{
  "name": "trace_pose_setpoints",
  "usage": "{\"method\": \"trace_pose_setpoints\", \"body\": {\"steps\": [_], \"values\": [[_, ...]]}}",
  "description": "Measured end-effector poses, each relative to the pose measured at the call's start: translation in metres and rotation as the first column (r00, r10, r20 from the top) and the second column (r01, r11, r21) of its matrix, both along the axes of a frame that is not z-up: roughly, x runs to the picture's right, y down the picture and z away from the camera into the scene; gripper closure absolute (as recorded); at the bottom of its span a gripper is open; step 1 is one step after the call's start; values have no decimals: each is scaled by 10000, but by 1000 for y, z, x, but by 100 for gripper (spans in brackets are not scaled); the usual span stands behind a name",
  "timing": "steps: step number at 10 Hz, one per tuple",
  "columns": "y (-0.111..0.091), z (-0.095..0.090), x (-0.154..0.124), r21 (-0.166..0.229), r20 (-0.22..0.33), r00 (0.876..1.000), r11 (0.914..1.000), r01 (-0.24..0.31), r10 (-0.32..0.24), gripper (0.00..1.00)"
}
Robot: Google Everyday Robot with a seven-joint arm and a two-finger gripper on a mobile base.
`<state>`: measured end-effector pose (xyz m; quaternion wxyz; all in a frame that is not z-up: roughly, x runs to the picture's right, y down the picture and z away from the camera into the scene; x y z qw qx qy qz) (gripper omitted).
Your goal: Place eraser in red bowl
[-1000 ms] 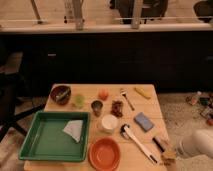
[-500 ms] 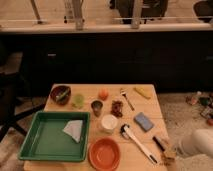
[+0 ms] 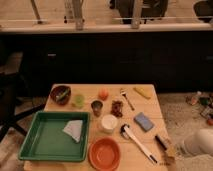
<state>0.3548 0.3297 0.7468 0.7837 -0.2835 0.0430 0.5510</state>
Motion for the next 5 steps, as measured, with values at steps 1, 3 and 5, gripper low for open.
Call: {"method": "trace_pose_setpoints", "body": {"steps": [1,3,5], "values": [[-4,-3,3,86,-43,10000,10000,-9,10,100],[-13,-7,6,294,-87,10000,9996,-8,11,100],[-22,-13,10,528,-141,9999,9986,-29,37,100]]}}
